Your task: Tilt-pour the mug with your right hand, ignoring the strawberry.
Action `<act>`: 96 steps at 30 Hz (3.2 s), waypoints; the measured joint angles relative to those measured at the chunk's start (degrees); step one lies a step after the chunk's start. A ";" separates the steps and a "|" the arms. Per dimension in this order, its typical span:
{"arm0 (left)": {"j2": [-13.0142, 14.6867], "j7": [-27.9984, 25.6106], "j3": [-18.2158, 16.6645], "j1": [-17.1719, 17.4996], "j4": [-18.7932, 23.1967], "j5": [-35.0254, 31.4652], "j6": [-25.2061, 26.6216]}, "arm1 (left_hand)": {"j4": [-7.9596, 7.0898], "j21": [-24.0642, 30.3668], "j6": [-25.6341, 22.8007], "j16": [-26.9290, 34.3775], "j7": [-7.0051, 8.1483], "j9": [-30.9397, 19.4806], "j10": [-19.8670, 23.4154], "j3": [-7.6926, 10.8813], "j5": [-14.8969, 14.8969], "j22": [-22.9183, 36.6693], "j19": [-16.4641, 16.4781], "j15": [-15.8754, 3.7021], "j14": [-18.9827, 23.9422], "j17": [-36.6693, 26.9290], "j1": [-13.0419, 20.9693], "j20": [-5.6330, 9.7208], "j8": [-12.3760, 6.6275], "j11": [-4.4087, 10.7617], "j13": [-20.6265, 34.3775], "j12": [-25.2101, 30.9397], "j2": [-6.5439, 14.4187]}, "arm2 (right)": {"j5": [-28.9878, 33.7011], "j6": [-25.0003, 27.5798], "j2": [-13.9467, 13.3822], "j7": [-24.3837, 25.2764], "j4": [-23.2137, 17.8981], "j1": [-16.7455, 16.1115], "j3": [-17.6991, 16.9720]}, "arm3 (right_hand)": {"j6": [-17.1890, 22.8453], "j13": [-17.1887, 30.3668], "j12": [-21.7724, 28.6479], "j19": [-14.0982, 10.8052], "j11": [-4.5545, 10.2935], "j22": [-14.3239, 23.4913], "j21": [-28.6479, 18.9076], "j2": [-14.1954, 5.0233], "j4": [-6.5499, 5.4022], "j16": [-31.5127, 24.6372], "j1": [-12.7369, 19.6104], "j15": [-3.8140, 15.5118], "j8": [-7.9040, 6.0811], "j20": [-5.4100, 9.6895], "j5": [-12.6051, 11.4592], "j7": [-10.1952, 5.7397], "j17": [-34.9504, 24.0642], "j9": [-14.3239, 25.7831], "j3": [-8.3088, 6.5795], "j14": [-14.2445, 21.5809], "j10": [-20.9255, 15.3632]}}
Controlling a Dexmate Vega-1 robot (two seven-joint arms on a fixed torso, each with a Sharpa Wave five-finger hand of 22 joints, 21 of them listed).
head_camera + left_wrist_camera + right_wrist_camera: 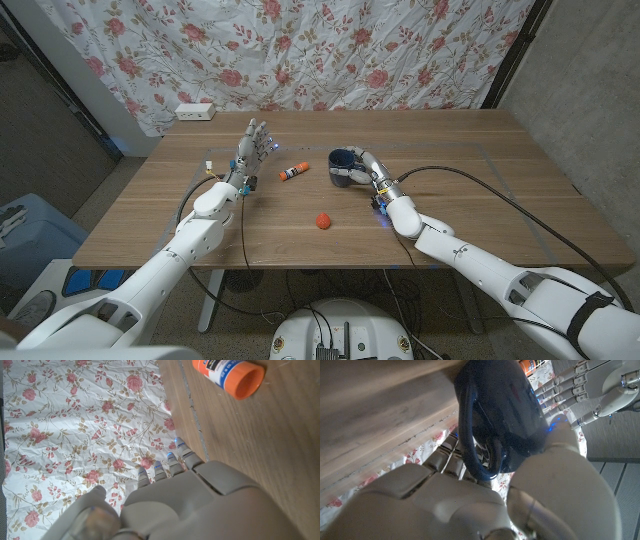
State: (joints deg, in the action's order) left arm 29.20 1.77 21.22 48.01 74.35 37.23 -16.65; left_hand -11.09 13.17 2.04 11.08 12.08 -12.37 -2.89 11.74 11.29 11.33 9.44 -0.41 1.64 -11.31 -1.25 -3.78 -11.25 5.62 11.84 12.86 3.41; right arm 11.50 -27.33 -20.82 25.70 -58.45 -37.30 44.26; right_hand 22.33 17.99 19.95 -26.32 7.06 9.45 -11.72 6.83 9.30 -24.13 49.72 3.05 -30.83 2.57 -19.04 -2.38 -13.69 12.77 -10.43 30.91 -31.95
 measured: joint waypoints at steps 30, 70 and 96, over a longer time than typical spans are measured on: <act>0.01 0.01 -0.02 0.02 0.04 0.02 0.01 | 0.00 0.00 0.00 0.00 0.00 0.00 0.00 0.00 0.00 0.00 0.00 0.00 0.00 0.00 0.00 0.00 0.00 0.00 0.00 0.00 0.00 | -0.45 -2.16 -0.30 0.48 1.29 0.16 -0.43 | 5.84 0.06 1.73 -5.92 -0.41 0.31 -0.44 1.54 1.20 -4.92 2.57 0.34 -5.67 0.40 5.74 1.54 -1.38 0.00 -1.48 9.76 -7.61; 0.02 -0.01 -0.02 0.01 0.07 0.02 0.06 | 0.00 0.00 0.00 0.00 0.00 0.00 0.00 0.00 0.00 0.00 0.00 0.00 0.00 0.00 0.00 0.00 0.00 0.00 0.00 0.00 0.00 | -0.66 2.69 -5.46 -1.62 -11.48 -3.09 -4.63 | 8.51 0.20 1.74 -9.61 -2.64 0.30 -0.88 3.04 1.99 -6.26 4.07 -0.88 -7.79 0.81 8.25 3.61 -1.98 -0.92 -2.26 12.21 -10.65; 0.02 0.00 -0.01 0.02 0.06 0.01 0.05 | 0.00 0.00 0.00 0.00 0.00 0.00 0.00 0.00 0.00 0.00 0.00 0.00 0.00 0.00 0.00 0.00 0.00 0.00 0.00 0.00 0.00 | 1.36 12.56 -11.53 -7.24 -23.86 -4.16 -7.37 | 9.44 0.75 2.61 -10.83 -3.89 0.57 -0.88 3.35 1.98 -6.24 4.38 -1.19 -8.39 0.80 8.67 4.53 -1.63 -0.90 -2.25 13.14 -11.90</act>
State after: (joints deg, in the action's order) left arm 29.22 1.78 21.20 48.03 74.41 37.24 -16.61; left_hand -11.09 13.17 2.04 11.08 12.08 -12.37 -2.89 11.74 11.29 11.33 9.44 -0.41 1.64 -11.31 -1.25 -3.78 -11.25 5.62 11.84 12.86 3.41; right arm 12.86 -14.77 -32.35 18.46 -82.31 -41.46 36.89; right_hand 31.76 18.73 22.57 -37.15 3.18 10.02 -12.59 10.18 11.28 -30.37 54.10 1.86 -39.22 3.37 -10.37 2.15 -15.32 11.88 -12.68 44.05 -43.85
